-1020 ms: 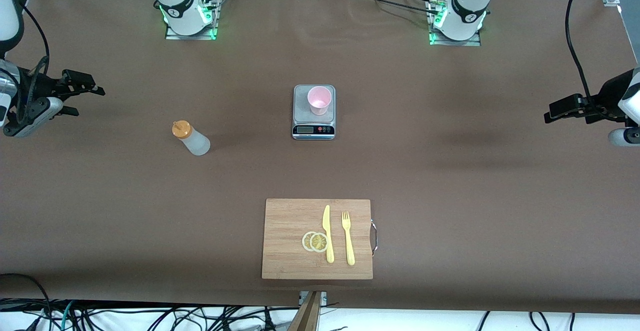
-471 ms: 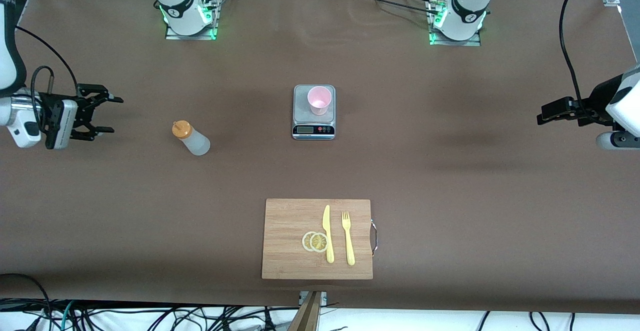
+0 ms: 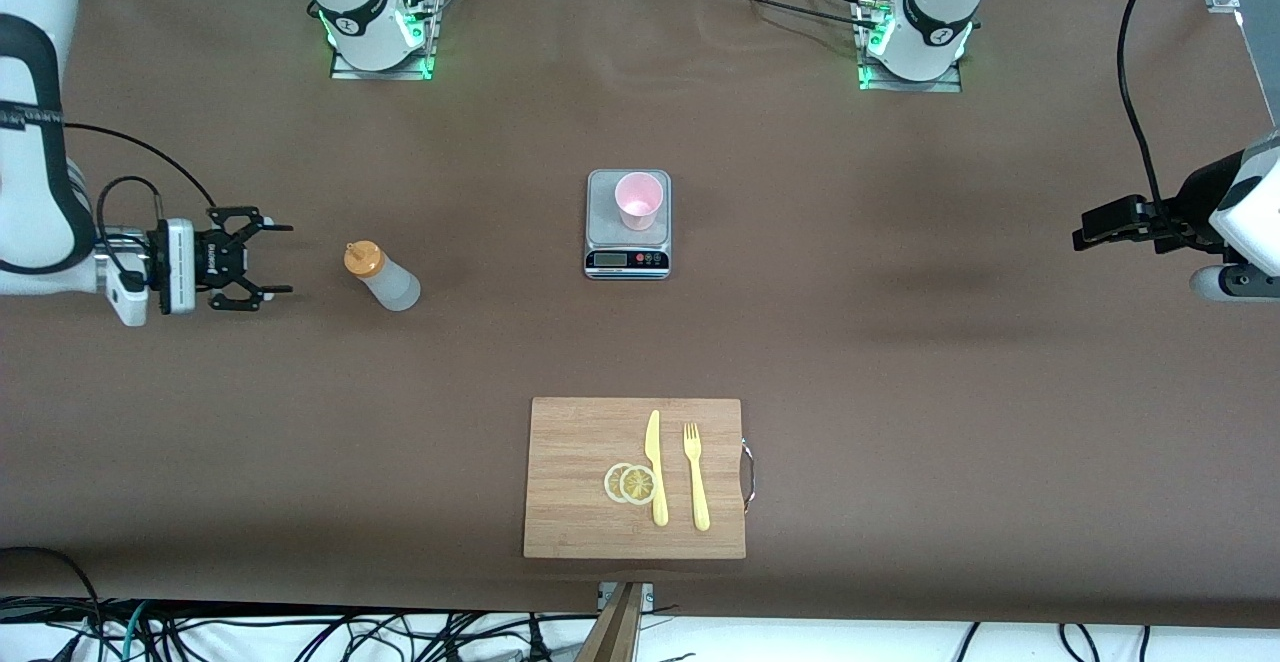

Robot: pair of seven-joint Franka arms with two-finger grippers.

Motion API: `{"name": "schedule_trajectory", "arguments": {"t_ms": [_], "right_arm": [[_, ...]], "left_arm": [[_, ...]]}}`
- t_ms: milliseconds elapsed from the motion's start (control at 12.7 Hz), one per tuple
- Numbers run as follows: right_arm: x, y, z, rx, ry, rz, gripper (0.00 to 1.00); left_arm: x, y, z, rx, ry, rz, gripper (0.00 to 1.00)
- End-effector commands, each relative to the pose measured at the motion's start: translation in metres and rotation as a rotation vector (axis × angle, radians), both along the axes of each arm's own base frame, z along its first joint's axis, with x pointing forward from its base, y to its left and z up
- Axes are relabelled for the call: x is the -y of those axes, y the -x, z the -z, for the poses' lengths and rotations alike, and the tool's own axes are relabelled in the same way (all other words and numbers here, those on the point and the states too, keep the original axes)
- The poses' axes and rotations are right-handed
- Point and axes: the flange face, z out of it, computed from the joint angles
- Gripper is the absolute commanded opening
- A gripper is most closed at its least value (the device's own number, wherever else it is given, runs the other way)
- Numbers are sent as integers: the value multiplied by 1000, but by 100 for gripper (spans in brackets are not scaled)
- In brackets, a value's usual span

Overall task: Add sauce to pink cup with both arms
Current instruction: 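Reach the right gripper to the white squeeze bottle and grasp it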

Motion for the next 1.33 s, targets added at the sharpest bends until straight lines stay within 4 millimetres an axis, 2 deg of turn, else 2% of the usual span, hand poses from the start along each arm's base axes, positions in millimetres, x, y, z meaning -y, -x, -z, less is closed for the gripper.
{"name": "schedule_trajectory", "arguments": {"t_ms": [0,157,314,392,549,706,785,863,942,1020,1256], "right_arm": [[-12,0,27,114,-135,-89,99],[-31,0,47,124,-242,-107,99],[-45,-3,58,167,-303,-116,99],[-63,-3,69,186,-353,-138,99],[-68,2,89,194,-400,-135,99],[-76,-5,94,219,-434,-136,94],[-82,-10,95,233,-453,-133,78],[-84,-10,93,223,-469,-135,38],[-86,-7,97,199,-484,-133,18],[-87,-4,104,181,-490,-130,11],[-103,-4,95,68,-499,-111,9]], "left_arm": [[0,0,-2,-3,0,20,100],[2,0,-1,-3,0,23,100],[1,0,-1,-3,0,22,100],[2,-1,-1,-3,2,23,100],[1,0,-1,-4,2,23,100],[2,-1,-1,-3,2,24,100],[1,0,-1,-4,2,22,100],[1,0,-1,-3,2,21,100],[2,-1,-1,-3,2,23,100],[1,0,-1,-4,2,23,100],[2,-1,-1,-3,4,23,100]]}}
